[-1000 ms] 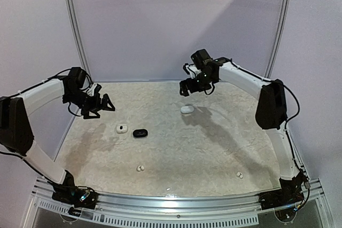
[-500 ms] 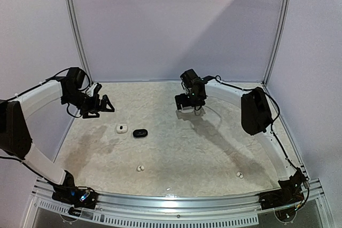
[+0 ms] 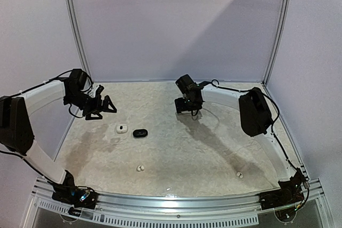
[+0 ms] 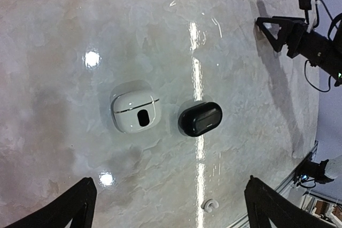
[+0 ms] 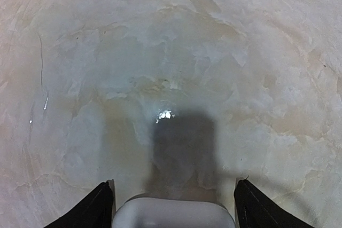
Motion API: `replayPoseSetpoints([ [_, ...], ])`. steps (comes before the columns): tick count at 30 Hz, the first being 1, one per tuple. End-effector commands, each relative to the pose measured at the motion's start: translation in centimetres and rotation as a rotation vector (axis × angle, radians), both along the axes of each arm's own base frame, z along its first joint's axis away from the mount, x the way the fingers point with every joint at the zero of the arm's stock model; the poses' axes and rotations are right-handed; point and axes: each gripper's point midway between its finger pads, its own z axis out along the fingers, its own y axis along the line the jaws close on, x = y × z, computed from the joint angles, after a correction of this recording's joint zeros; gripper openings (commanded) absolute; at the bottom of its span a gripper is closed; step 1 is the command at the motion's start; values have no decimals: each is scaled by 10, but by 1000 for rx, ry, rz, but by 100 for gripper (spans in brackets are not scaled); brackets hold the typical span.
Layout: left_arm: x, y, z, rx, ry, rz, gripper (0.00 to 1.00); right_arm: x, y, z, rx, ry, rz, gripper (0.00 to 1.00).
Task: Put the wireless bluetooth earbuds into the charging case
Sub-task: Pick up the charging case from the center of the board.
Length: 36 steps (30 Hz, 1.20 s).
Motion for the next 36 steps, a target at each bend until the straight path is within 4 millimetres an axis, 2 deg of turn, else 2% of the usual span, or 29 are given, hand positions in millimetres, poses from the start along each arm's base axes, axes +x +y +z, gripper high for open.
replayPoseSetpoints([
  [1,5,-7,9,-25,-19,-10,99,-28,-30,-40,-93,145,-55,80],
  [5,5,-7,9,-26,-20,-9,99,-30,-34,-37,-99,144,-72,81],
  [8,5,-8,10,-31,-21,-9,99,-31,-37,-33,-106,147,-87,89],
  [11,6,-8,11,-34,-22,-9,99,-33,-38,-32,-98,151,-97,88],
  [15,6,-9,10,-41,-18,-7,99,-33,-37,-32,-93,152,-93,80],
  [22,6,-10,13,-47,-25,-9,98,-38,-34,-32,-65,166,-85,55],
  [24,7,-11,15,-48,-31,-15,98,-38,-33,-28,-47,154,-88,50],
  [27,7,-15,22,-44,-57,-46,96,-35,-28,-3,9,112,-81,46],
  [31,4,-27,41,-37,-124,-128,94,-32,-18,54,114,15,-58,42],
  [33,2,-34,56,-61,-161,-164,94,-33,-8,103,198,-89,-27,42],
  [34,0,-37,64,-78,-177,-182,93,-37,-2,116,232,-130,-4,41],
  [35,-2,-41,73,-91,-196,-200,92,-42,3,150,275,-208,32,42],
  [36,-5,-43,83,-96,-216,-224,91,-49,8,165,298,-256,61,42],
])
